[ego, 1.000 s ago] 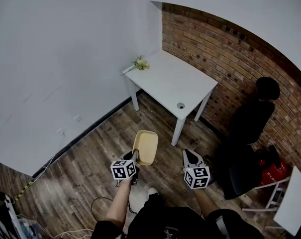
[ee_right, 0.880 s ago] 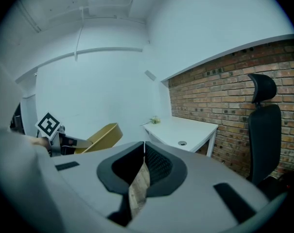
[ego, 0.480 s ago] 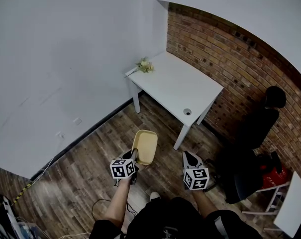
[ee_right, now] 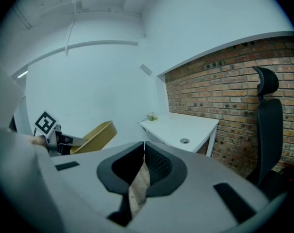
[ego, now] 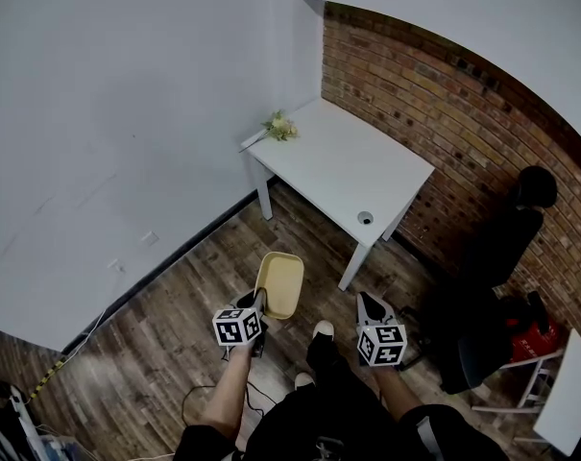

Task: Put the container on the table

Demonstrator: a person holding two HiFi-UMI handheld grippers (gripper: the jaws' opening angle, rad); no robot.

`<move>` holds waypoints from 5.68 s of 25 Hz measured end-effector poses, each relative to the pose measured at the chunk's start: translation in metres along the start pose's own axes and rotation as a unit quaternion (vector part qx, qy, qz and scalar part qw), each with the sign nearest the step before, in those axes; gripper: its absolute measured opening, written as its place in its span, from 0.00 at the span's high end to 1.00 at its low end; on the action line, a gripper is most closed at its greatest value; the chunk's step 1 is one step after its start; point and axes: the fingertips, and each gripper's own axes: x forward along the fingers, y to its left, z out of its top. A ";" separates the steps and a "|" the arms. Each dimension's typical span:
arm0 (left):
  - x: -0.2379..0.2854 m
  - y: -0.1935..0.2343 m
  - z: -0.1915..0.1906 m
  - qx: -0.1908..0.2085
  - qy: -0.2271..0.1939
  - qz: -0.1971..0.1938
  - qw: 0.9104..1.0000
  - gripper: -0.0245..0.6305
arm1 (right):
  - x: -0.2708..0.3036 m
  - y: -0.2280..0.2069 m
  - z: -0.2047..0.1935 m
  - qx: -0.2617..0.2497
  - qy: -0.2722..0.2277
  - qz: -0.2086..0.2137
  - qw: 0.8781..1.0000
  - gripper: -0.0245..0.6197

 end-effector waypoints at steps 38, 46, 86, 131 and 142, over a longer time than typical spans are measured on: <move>0.276 0.042 0.185 0.031 0.031 -0.011 0.999 0.93 | 0.280 -0.120 0.110 0.029 0.008 0.009 1.000 0.92; 0.310 0.031 0.209 0.046 0.038 -0.005 0.998 0.93 | 0.306 -0.149 0.124 0.044 0.002 0.013 0.999 0.92; 0.577 0.071 0.355 0.151 0.119 -0.126 0.973 0.93 | 0.509 -0.217 0.214 0.082 0.004 -0.081 0.993 0.92; 0.817 0.129 0.392 0.182 0.201 -0.122 0.955 0.93 | 0.636 -0.258 0.230 0.144 0.053 -0.215 0.965 0.92; 0.827 0.132 0.383 0.179 0.216 -0.109 0.954 0.93 | 0.635 -0.258 0.223 0.152 0.061 -0.217 0.962 0.92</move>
